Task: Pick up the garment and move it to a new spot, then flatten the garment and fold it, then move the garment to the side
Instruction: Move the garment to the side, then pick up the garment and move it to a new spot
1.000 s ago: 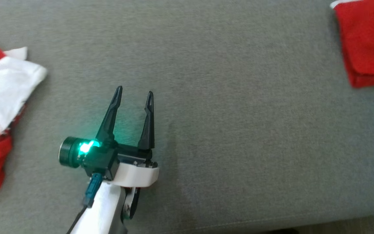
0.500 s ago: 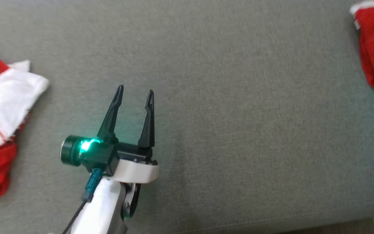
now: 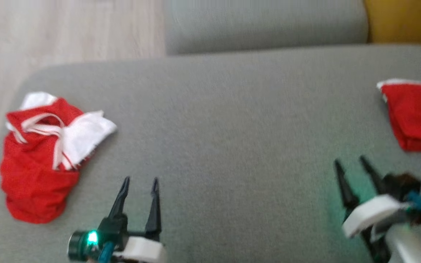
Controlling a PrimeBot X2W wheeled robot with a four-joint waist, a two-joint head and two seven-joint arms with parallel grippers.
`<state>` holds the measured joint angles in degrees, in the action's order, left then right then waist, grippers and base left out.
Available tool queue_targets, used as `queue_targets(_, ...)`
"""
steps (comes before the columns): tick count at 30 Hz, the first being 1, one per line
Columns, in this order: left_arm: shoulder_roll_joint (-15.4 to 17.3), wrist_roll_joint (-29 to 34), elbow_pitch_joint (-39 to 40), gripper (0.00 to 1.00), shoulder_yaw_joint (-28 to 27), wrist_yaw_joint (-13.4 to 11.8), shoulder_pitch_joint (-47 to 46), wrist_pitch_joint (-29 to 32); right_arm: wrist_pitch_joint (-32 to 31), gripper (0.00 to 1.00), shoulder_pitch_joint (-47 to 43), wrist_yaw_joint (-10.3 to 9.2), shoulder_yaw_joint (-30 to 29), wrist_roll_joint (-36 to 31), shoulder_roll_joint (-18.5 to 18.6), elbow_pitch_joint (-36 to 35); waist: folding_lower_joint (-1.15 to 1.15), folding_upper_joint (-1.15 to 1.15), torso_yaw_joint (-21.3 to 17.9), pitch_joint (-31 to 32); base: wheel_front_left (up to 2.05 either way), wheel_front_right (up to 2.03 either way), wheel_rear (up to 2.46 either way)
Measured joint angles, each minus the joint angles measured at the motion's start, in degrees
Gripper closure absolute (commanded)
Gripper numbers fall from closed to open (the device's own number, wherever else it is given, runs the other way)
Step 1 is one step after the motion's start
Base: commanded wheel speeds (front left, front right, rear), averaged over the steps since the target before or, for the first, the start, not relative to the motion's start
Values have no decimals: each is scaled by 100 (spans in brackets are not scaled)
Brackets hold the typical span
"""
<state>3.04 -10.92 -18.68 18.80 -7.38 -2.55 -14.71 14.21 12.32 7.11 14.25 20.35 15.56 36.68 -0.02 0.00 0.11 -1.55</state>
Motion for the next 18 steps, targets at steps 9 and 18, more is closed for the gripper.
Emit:
queue_targets(9, 25, 211, 16, 0, -376, 32, 372, 0, 1, 0, -1218, 0, -633, -1016, -1028, -1259, 0, 0, 298, 903, 0, 0, 0)
queue_targets(18, 19, 392, 38, 0, -503, 102, 647, 0, 1, 0, -1679, 0, -1033, -1335, -1236, -1483, 2, 0, 371, 1119, 0, 0, 0)
